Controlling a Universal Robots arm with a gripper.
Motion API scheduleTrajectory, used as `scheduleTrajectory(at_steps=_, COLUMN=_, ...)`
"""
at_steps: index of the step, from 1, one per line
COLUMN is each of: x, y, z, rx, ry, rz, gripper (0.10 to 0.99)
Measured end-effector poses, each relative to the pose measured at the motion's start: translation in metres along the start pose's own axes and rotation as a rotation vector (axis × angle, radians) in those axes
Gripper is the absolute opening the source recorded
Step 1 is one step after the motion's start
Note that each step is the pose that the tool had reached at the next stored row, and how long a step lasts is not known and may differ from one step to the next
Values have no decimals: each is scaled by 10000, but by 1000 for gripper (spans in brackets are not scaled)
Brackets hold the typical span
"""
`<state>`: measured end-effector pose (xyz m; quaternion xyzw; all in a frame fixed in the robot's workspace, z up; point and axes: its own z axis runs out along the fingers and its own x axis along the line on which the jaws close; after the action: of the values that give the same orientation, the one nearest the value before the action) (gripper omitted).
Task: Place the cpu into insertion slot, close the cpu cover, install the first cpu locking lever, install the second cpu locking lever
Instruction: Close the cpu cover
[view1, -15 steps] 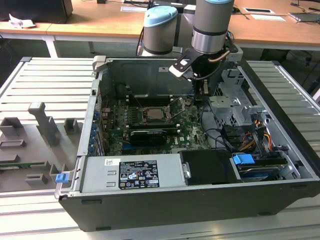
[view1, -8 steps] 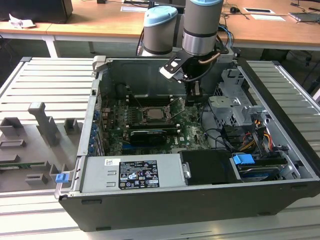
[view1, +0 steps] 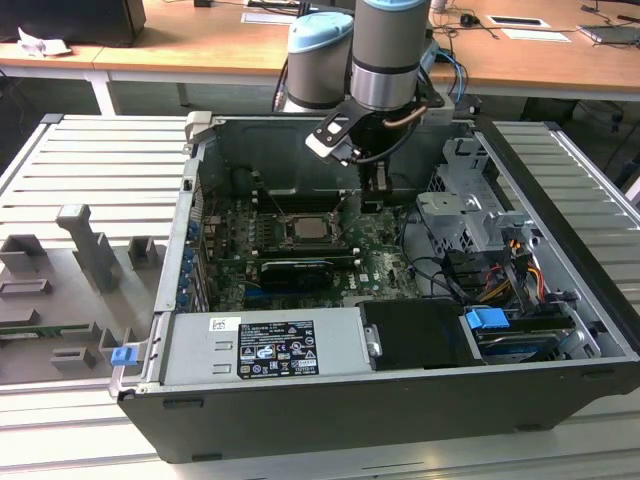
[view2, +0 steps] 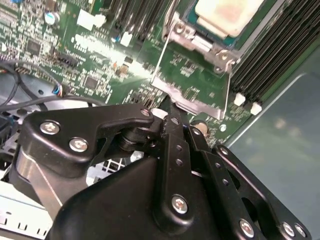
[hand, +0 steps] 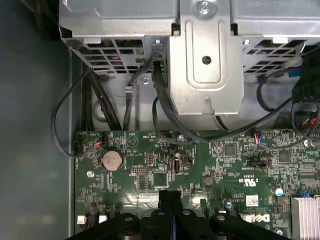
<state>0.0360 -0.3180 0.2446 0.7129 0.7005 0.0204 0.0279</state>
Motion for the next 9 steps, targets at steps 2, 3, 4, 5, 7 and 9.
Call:
scheduleTrajectory(at_steps=2, x=-1, y=-43, z=-3, rx=0, ry=-1, rz=1, gripper=106)
scheduleTrajectory(at_steps=3, x=-1, y=-66, z=-5, rx=0, ry=-1, rz=2, gripper=106)
scheduleTrajectory(at_steps=4, x=-2, y=-99, z=-7, rx=0, ry=0, rz=0, gripper=106)
scheduleTrajectory(at_steps=5, x=-2, y=-125, z=-9, rx=0, ry=0, rz=0, gripper=106)
scheduleTrajectory(at_steps=7, x=-3, y=-168, z=-11, rx=0, ry=0, rz=2, gripper=106)
scheduleTrajectory(at_steps=9, x=-3, y=-192, z=-13, rx=0, ry=0, rz=1, gripper=106)
